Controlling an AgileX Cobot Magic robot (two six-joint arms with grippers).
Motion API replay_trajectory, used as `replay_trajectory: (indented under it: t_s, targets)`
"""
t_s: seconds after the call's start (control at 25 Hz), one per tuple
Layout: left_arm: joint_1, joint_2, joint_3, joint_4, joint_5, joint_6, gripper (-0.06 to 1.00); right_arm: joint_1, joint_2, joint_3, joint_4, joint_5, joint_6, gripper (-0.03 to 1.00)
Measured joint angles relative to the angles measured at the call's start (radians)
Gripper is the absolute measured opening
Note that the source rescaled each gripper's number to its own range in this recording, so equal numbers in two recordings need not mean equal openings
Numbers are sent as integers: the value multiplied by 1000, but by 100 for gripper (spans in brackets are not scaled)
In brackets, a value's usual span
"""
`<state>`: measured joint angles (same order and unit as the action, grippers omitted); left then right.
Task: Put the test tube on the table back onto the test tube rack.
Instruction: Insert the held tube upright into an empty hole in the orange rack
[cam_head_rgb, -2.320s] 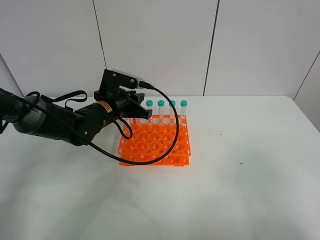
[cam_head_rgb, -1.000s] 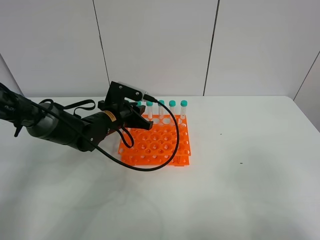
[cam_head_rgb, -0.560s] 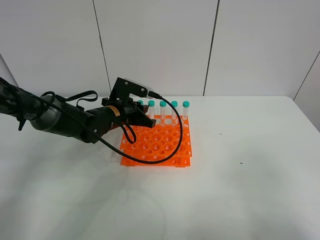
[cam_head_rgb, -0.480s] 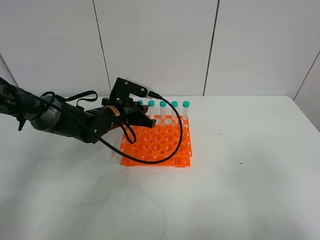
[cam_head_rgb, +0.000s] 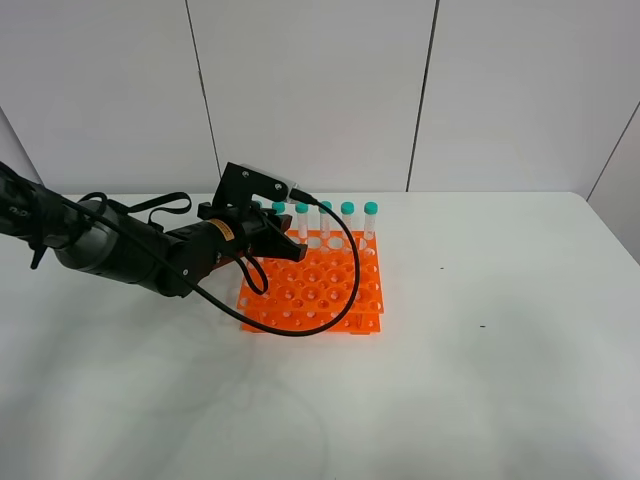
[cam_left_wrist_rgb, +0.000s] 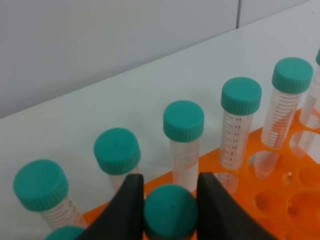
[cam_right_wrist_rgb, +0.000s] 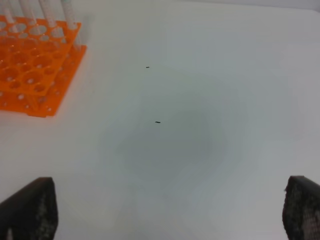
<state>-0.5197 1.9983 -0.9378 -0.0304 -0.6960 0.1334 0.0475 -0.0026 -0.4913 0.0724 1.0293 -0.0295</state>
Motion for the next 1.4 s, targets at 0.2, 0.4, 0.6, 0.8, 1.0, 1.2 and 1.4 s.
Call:
replay_trajectory:
  t_s: [0.2, 0.4, 0.6, 0.8, 1.0, 1.2, 1.4]
  targets:
    - [2, 0, 0, 7, 2, 0, 1, 0, 0, 0, 0, 0, 0, 100]
    - [3, 0, -7, 44, 18, 0, 1, 0, 0, 0, 0, 0, 0, 100]
    - [3, 16, -22, 49, 13, 0, 1, 0, 0, 0, 0, 0, 0, 100]
    - [3, 38, -34, 52, -17, 0, 1, 0, 0, 0, 0, 0, 0, 100]
    - [3, 38, -34, 44, -18, 0, 1, 0, 0, 0, 0, 0, 0, 100]
    - [3, 38, -34, 15, -22, 0, 1, 0, 0, 0, 0, 0, 0, 100]
    - [3, 23, -33, 3, 1, -2, 1, 0, 0, 0, 0, 0, 0, 100]
